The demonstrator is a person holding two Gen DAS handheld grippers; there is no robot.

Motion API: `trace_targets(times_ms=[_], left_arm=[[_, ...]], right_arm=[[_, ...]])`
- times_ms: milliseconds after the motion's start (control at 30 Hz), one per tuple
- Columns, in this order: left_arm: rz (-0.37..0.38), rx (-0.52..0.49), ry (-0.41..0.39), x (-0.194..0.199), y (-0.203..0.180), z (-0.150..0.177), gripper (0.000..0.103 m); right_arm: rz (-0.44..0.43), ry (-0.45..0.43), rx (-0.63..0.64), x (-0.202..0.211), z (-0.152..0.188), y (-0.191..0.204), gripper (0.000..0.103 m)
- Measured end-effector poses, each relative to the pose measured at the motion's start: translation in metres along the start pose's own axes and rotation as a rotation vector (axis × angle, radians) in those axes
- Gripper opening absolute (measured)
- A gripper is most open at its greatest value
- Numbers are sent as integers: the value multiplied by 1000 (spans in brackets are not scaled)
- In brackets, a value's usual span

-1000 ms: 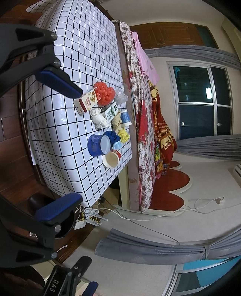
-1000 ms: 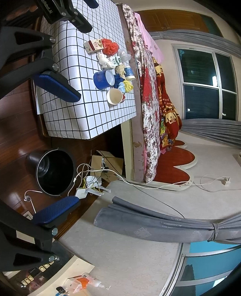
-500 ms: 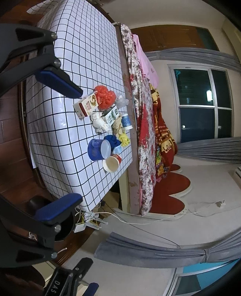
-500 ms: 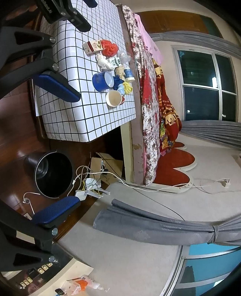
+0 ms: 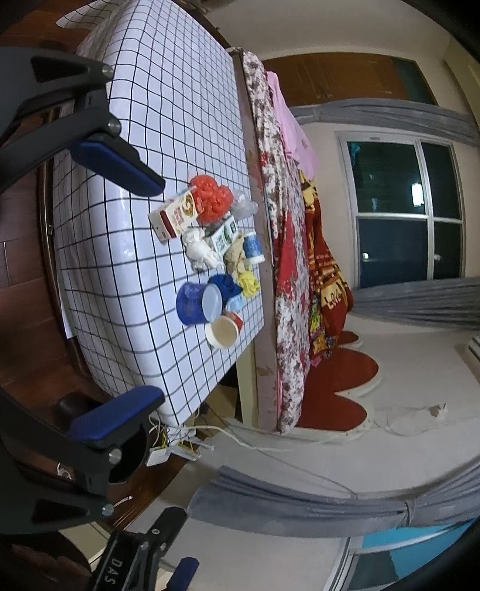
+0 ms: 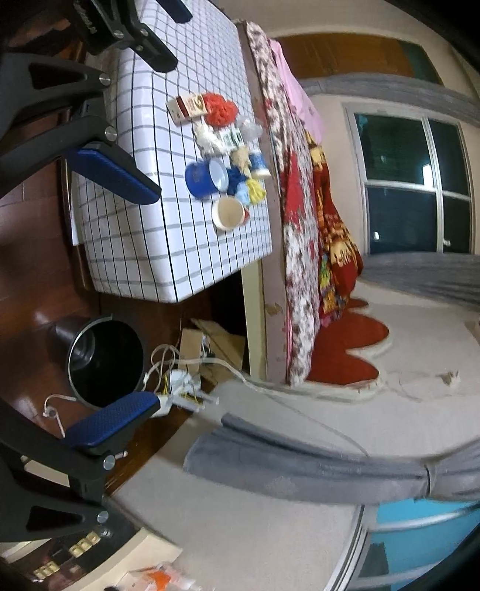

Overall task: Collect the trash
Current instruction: 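Grasp the blue cup with the right tool while the left tool grasps the milk carton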

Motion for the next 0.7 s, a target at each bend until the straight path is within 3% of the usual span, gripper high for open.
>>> trace_targets(times_ms=[167,333,500,633,700], left_arm=[[-69,23,6,-20,23,0,103],[-139,52,67,-56,51,6,103],[-213,111,93,-88,81,16,103],[-206,164,122,-118,95,19,102],[-194,180,144,-135,98,21,96]], right_arm=[[-96,-7,58,-20,-3,24,102],[-203,-19,113,-57,-7,51,102],[-316,66,115,-112,-10,72,102],[-360,62,154,-144,-15,100,102],[-381,67,176,-158,-16,112,99]])
Point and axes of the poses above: each gripper's, at about its wrist camera, not at the fingertips, and x roughly against the way its jaws point, y to its left, z to its underside, the point moved 2 cm from there along -x, roughly the way its jaws point, and after that the axes turned 2 degrees about -z, right-handed, at the moved point
